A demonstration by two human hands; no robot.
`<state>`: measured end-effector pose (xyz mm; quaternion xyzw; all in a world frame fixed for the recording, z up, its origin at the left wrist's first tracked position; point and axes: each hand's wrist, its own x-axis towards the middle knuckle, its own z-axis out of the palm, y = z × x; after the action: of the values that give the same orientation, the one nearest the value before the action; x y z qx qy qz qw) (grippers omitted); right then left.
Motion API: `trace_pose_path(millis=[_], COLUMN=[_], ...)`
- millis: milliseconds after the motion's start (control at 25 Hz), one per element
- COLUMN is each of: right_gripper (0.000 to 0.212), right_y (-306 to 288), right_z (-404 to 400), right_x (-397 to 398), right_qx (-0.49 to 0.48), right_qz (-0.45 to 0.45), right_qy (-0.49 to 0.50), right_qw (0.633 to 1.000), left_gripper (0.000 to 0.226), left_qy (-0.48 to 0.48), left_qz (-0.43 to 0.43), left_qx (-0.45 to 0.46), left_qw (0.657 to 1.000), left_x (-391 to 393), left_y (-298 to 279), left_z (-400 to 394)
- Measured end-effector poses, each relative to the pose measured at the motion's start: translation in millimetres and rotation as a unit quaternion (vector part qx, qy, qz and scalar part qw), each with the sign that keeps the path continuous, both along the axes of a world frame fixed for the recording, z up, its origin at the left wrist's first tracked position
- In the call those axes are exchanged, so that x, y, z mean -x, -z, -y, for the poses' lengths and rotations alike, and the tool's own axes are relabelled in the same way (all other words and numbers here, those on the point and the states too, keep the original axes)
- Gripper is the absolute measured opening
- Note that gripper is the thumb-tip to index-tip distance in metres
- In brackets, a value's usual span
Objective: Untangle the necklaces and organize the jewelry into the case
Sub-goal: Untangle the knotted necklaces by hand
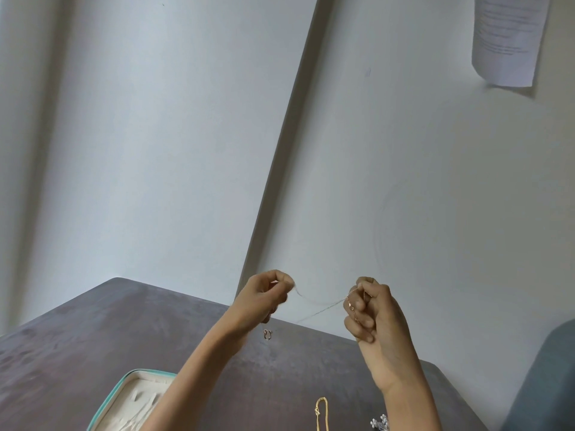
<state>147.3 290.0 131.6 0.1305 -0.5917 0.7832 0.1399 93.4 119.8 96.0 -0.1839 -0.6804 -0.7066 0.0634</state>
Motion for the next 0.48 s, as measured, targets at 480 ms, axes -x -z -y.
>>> trace_pose_path(millis=[480], right_gripper=[0.03], right_y=[1.6], right_z=[-3.0], right_x=[-1.6], right_qx=[-0.061], right_qz=[0.004], right_qy=[0.011], right_qw=[0.998], left_gripper=[0.015], left_qy=[0.187], left_qz=[-0.032], left_qx=[0.167], left_qw=[0.968], left_x=[-17.0], left_y=[-8.2], left_z=[-11.4])
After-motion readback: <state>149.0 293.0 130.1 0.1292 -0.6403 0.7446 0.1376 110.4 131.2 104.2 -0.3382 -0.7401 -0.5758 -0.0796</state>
